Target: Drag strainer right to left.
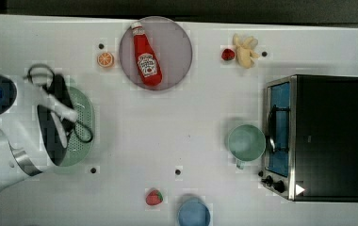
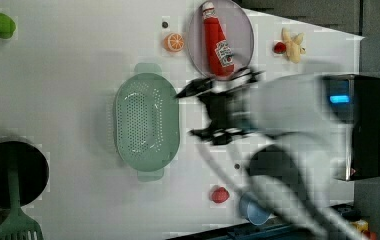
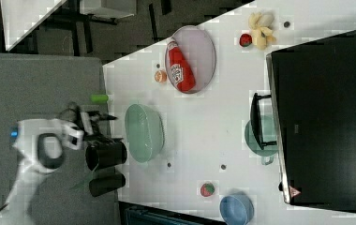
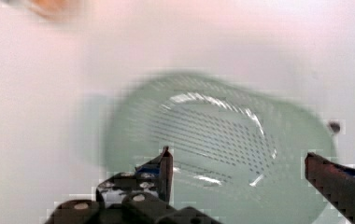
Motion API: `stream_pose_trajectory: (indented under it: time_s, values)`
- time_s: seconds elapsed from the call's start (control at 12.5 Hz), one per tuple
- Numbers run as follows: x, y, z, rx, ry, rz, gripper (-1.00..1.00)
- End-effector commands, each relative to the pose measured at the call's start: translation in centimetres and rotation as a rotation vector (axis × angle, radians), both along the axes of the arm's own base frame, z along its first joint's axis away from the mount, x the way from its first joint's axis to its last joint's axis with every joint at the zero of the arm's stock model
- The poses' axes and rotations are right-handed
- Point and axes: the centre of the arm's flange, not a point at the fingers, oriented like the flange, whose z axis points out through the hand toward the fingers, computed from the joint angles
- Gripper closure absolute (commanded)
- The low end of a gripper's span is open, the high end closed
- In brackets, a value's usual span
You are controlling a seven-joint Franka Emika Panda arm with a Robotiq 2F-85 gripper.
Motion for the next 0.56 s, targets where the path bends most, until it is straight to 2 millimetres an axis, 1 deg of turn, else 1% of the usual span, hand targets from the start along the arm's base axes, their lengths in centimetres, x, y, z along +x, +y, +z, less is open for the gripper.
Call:
stream_pose_trajectory:
  time_s: [0.08, 0.24, 0.4, 0.48, 0.56]
  values:
    - [5.0, -15.2, 11.8, -0.007, -0.192, 0.100, -1.00]
    - [4.9, -23.4, 15.9, -0.081, -0.216, 0.228, -1.00]
    - [3.6, -30.7, 18.4, -0.130, -0.193, 0.347, -1.00]
    - [2.8, -33.6, 19.2, -0.123, -0.179, 0.386, -1.00]
    - [1.8, -35.7, 19.8, -0.106, -0.161, 0.410, -1.00]
